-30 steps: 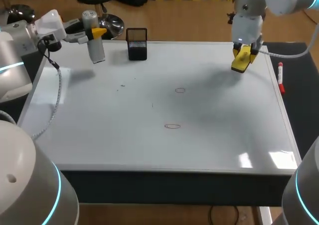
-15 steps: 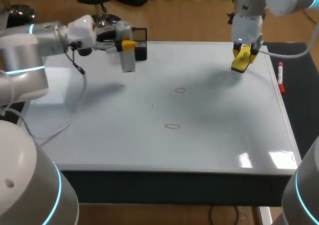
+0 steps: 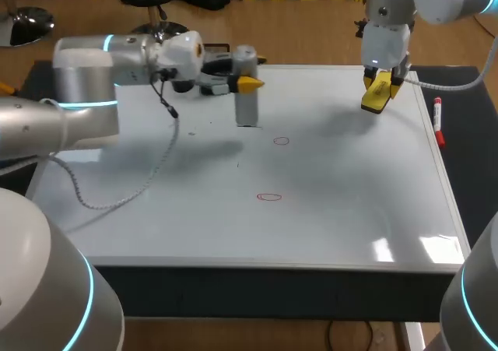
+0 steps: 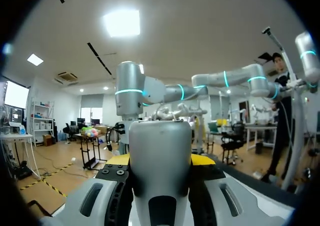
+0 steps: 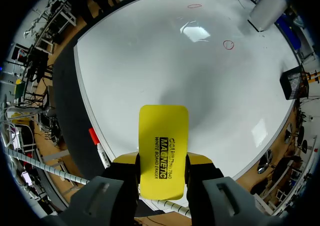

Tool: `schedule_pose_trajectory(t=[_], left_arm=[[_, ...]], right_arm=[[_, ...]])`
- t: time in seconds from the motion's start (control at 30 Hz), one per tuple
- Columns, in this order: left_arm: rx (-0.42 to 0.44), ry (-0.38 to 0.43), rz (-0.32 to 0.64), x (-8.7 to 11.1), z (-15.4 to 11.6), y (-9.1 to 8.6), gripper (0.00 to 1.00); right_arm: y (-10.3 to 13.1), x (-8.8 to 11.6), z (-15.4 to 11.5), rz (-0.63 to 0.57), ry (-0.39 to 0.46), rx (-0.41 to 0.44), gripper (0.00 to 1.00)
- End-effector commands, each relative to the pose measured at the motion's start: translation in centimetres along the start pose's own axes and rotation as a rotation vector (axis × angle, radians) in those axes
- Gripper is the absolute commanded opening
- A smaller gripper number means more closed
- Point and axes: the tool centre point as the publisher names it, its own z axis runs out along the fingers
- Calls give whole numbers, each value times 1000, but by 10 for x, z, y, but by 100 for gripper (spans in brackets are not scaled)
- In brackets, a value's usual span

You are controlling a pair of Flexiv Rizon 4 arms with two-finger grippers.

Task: Pick up the inspection probe, press it on each red-marked spot on the whiteboard one by one, put down the probe, pick up the eraser, and wipe off all the red marks.

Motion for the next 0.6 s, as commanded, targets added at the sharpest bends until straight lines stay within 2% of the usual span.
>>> schedule_pose_trajectory(t=[0.03,0.27,0.6], left_arm=[[7,75,-6,-4,30,14,0],[12,126,-24,5,59,30,0],[13,134,-28,-3,69,49,0]], right_arm=[[-1,0,-1,-1,3,0,0],[-1,0,-1,-1,3,0,0],[-1,0,-1,-1,3,0,0]])
